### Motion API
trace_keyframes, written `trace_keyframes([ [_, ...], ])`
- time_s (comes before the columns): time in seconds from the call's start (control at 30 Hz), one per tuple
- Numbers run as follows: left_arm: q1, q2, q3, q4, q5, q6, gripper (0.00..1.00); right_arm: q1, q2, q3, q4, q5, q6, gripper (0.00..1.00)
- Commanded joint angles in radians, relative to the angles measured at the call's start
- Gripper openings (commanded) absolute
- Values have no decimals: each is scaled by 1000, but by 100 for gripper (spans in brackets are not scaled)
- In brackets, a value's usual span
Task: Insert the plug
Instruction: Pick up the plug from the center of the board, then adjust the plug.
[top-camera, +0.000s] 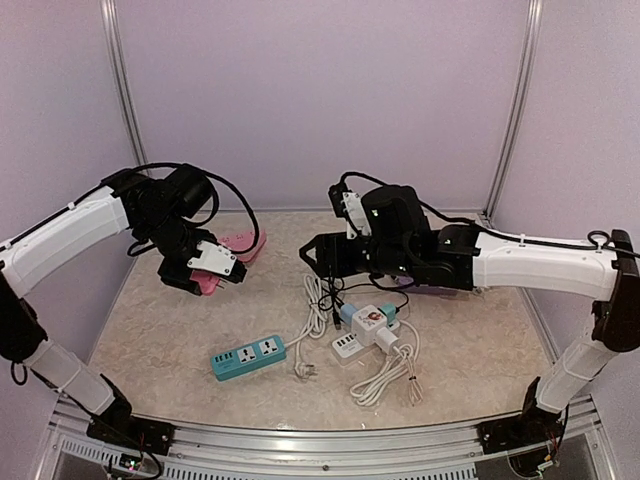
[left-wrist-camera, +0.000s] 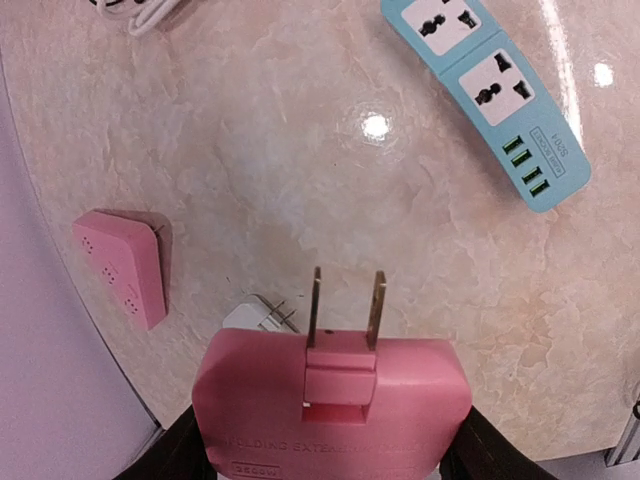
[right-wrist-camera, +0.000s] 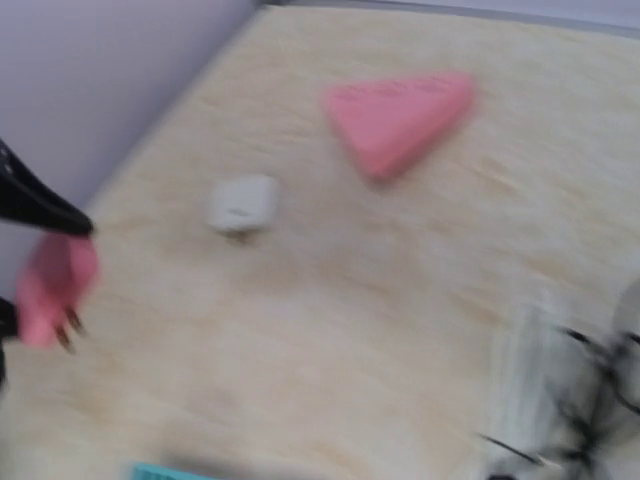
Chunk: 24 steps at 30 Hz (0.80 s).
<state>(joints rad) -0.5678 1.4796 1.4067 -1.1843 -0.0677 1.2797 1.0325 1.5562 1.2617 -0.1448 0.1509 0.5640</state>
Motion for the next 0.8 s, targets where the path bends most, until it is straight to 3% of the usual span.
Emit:
trace_keyframes([
  [0.0,-125,-44,99,-125,-104,-105,38,-6,89,64,183,-218,50,68],
  [0.23,-311,-61,193,-132,-241,-172,38,-10,196,135,334,-478,124,64],
  [0.37,-398,-64,204,-137,-276,-173,38,8,234,154,368,-518,117,63],
  [0.77,-459,-52,235,-104,-318,-182,37,40,309,190,436,-575,115,55],
])
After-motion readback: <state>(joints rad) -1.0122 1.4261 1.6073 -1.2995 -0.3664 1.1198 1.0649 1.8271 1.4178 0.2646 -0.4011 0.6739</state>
